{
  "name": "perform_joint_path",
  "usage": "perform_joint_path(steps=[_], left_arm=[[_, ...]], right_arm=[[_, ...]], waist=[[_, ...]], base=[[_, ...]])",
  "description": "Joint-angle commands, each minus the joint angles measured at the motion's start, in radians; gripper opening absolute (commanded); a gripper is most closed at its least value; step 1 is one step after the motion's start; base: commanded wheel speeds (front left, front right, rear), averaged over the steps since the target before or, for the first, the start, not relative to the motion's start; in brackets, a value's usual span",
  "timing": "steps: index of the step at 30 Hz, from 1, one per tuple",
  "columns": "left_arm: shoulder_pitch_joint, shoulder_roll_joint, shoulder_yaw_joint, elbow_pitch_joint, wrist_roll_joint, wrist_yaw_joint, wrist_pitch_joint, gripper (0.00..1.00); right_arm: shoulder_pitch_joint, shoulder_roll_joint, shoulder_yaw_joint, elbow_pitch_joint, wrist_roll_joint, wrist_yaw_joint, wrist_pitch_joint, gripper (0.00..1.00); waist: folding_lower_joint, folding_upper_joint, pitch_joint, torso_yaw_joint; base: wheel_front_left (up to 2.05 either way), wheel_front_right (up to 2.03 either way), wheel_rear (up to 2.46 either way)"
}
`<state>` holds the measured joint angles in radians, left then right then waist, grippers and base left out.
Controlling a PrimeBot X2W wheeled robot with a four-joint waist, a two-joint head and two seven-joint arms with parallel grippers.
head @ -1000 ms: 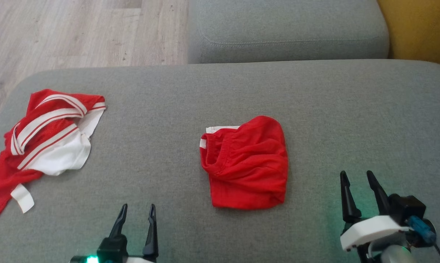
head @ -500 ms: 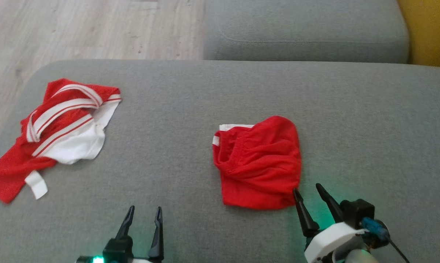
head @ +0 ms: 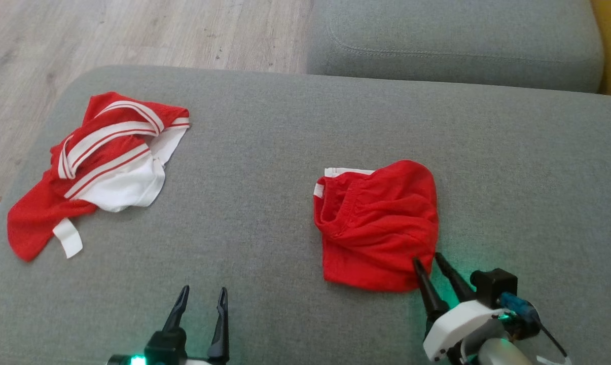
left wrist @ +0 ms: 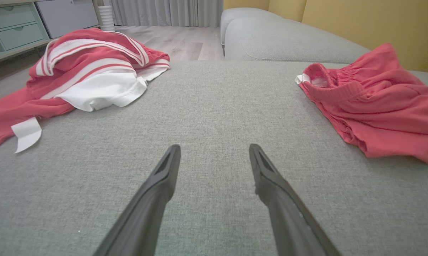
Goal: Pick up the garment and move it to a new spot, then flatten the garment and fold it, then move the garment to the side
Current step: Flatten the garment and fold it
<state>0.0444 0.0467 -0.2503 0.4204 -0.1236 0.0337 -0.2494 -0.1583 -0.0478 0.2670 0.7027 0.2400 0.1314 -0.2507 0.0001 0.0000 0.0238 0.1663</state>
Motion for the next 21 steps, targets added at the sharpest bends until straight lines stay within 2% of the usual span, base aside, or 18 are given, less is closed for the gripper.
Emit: perform_joint_path(steps=[1,2,3,14,19,21], left_arm=[[-0.042,0.004,0.027,-0.031,0.000,-0.004,-0.012,1.00],[-0.041,0.004,0.027,-0.032,-0.001,-0.004,-0.012,1.00],[-0.040,0.004,0.026,-0.032,-0.002,-0.005,-0.012,1.00],[-0.037,0.004,0.035,-0.031,-0.004,-0.007,-0.012,1.00],[-0.033,0.004,0.038,-0.035,-0.004,-0.004,-0.012,1.00],[-0.029,0.004,0.042,-0.040,0.000,-0.002,-0.012,1.00]], right_arm=[[-0.027,-0.002,0.027,-0.018,0.009,-0.001,-0.011,0.26],[-0.024,-0.002,0.030,-0.015,0.012,-0.001,-0.011,0.04],[-0.021,-0.002,0.032,-0.015,0.016,-0.001,-0.011,0.00],[0.041,-0.002,0.038,-0.088,0.044,-0.001,-0.011,0.00],[0.054,-0.002,0.002,-0.150,0.027,-0.001,-0.011,0.00],[0.070,-0.002,-0.033,-0.211,0.003,-0.001,-0.011,1.00]], waist=[[-0.0001,0.0000,-0.001,-0.002],[-0.0001,0.0000,-0.001,-0.004],[-0.0001,0.0000,-0.002,-0.007],[-0.0001,0.0000,-0.013,-0.039],[-0.0001,0.0000,-0.020,-0.055],[-0.0001,0.0000,-0.024,-0.064]], base=[[0.00,0.00,0.00],[0.00,0.00,0.00],[0.00,0.00,0.00],[0.00,0.00,0.00],[0.00,0.00,0.00],[0.00,0.00,0.00]])
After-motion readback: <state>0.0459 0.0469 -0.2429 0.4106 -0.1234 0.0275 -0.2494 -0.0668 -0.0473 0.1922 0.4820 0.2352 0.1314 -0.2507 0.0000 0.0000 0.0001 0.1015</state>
